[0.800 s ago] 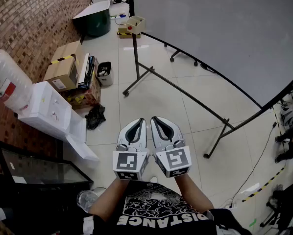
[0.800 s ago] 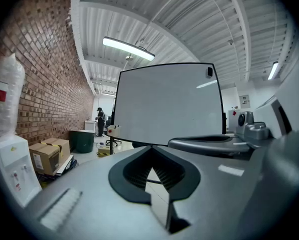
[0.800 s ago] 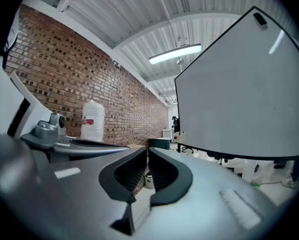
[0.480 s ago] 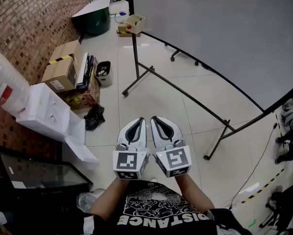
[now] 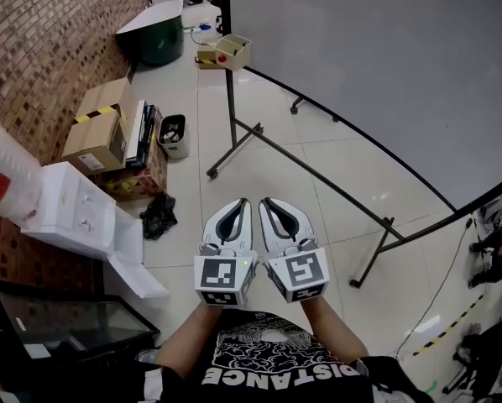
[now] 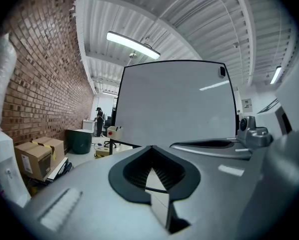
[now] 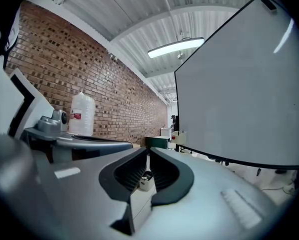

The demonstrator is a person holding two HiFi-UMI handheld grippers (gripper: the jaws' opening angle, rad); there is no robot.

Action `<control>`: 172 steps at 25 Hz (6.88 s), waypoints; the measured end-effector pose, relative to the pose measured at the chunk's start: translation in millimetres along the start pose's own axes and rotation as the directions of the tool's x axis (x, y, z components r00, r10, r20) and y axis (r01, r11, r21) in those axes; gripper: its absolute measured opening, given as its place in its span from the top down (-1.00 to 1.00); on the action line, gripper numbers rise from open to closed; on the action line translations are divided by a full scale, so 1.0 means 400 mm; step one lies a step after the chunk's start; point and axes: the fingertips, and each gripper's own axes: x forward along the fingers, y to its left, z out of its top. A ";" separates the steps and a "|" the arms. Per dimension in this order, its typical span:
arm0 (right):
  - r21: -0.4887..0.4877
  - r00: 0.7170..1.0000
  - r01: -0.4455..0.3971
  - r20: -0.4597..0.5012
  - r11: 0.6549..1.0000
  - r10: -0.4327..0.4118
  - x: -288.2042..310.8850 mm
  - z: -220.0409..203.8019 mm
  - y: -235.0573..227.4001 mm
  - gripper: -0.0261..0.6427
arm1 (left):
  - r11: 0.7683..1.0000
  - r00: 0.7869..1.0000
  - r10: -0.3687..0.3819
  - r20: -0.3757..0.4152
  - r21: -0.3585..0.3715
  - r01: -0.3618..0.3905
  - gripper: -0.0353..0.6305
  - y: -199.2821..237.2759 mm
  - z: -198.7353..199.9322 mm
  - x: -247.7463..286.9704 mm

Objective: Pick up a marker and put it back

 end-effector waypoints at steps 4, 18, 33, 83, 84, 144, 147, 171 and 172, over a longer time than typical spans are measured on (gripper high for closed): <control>-0.003 1.000 0.007 -0.005 1.000 -0.007 0.098 0.016 -0.014 0.93 | 1.000 1.000 -0.012 -0.004 -0.003 0.012 0.88 0.072 0.021 0.060; -0.033 0.997 0.063 -0.041 0.997 -0.064 0.397 0.044 -0.051 0.93 | 0.997 0.998 -0.070 -0.005 -0.029 0.070 0.88 0.308 0.061 0.257; -0.029 0.996 0.087 -0.012 0.996 -0.087 0.536 0.072 -0.090 0.93 | 0.995 0.995 -0.099 -0.008 -0.022 0.099 0.88 0.403 0.082 0.372; -0.116 0.999 0.010 -0.047 0.993 -0.015 1.249 0.075 -0.609 0.75 | 0.999 1.000 0.019 -0.005 -0.038 -0.019 0.88 0.661 0.166 1.031; -0.116 0.998 0.010 -0.055 0.993 -0.016 1.262 0.070 -0.618 0.75 | 0.999 1.000 0.023 -0.005 -0.035 -0.023 0.88 0.665 0.166 1.035; -0.145 0.990 0.101 0.114 0.984 -0.085 1.095 0.260 -0.536 0.82 | 0.999 0.998 0.024 0.058 -0.028 -0.022 0.88 0.670 0.241 0.956; -0.138 0.988 0.108 0.122 0.985 -0.092 1.063 0.264 -0.525 0.82 | 1.000 0.998 0.014 0.059 -0.026 -0.013 0.88 0.659 0.242 0.950; -0.124 0.988 0.123 0.112 0.985 -0.109 1.023 0.244 -0.521 0.82 | 1.000 0.999 0.006 0.052 -0.003 -0.006 0.88 0.641 0.244 0.942; -0.123 0.988 0.123 0.111 0.985 -0.109 1.025 0.243 -0.523 0.82 | 1.000 0.999 0.005 0.051 -0.005 -0.005 0.88 0.641 0.244 0.944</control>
